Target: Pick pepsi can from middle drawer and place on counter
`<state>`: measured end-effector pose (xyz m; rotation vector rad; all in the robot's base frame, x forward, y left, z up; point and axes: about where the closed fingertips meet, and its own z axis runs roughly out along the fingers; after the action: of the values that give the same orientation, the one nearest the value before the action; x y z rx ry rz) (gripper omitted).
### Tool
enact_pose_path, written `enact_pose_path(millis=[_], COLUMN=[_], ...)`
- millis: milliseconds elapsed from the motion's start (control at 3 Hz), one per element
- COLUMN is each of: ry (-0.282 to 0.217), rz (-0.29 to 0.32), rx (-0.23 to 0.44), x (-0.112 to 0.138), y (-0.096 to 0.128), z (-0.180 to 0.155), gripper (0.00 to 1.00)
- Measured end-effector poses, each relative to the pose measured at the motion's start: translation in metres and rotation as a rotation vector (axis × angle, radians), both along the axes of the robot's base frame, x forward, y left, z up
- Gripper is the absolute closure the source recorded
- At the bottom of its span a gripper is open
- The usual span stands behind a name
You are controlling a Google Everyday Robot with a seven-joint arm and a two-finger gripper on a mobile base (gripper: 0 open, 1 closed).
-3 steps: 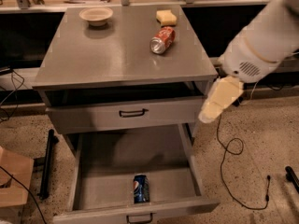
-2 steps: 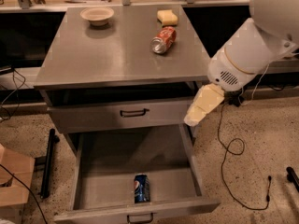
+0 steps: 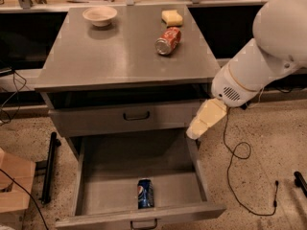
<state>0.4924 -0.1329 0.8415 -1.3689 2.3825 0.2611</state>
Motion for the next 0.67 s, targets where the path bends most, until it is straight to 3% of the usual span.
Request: enact_pose_path(millis=[333, 667], ry=[0.063, 0.115], rz=[-0.031, -0.056], rx=[0.078, 0.11], x=[-0.012, -0.017], y=[0.011, 0.028], z=[-0.041, -0.08], gripper=[0.0, 0.0])
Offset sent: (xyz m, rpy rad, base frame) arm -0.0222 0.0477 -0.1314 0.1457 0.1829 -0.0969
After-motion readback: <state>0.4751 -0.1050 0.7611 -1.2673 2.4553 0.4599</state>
